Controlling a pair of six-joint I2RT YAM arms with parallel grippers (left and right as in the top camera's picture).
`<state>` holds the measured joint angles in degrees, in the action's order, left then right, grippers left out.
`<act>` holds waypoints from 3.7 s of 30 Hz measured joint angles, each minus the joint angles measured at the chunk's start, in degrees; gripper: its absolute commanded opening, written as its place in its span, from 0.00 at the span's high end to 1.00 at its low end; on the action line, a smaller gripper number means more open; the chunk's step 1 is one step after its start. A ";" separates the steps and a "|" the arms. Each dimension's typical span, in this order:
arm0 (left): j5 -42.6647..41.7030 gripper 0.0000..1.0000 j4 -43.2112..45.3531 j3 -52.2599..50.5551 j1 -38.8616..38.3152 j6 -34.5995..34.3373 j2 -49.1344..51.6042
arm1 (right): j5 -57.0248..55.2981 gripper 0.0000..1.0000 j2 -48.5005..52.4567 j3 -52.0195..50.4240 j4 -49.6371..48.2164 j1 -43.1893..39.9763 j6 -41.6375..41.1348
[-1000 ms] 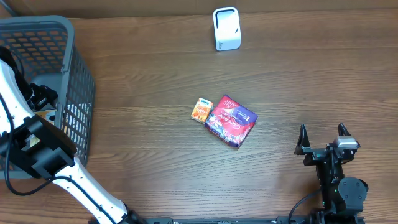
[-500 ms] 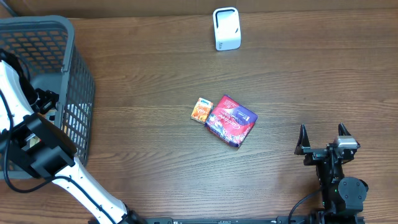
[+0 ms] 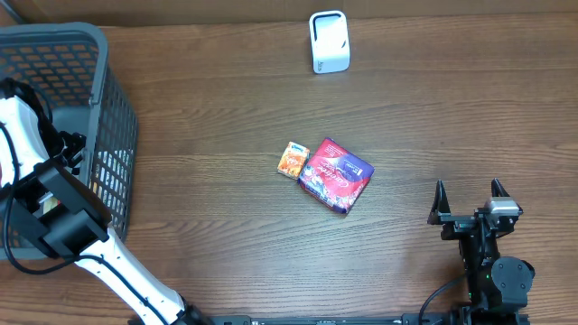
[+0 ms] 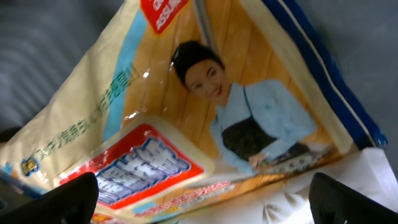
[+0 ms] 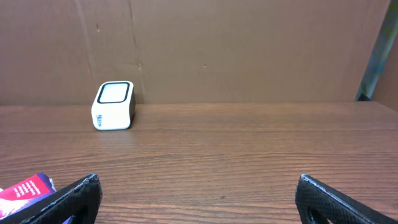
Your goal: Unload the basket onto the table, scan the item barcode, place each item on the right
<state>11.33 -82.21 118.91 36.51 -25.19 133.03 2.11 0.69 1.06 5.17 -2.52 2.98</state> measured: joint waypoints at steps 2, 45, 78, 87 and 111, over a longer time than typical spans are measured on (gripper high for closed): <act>-0.02 0.00 1.70 -1.09 0.00 0.02 0.00 | -0.02 0.00 0.00 0.00 0.00 -0.02 0.00; -2.75 0.08 12.24 -7.30 -0.42 1.53 -1.44 | -0.02 0.00 0.00 0.00 -0.02 -0.02 0.00; -3.19 0.55 18.56 -9.68 -0.52 -8.31 -1.70 | 0.00 0.00 0.00 0.00 -0.02 -0.02 0.04; -3.67 0.96 13.29 -9.92 -0.92 -6.36 -1.75 | -0.02 0.00 0.00 0.00 0.00 -0.02 0.00; -12.46 0.96 6.27 4.50 -5.01 3.06 -12.57 | 0.00 0.00 0.00 0.00 -0.04 0.00 0.02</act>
<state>-1.13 -75.94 123.42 31.51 -22.13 120.46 2.11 0.69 1.06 5.13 -2.52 3.01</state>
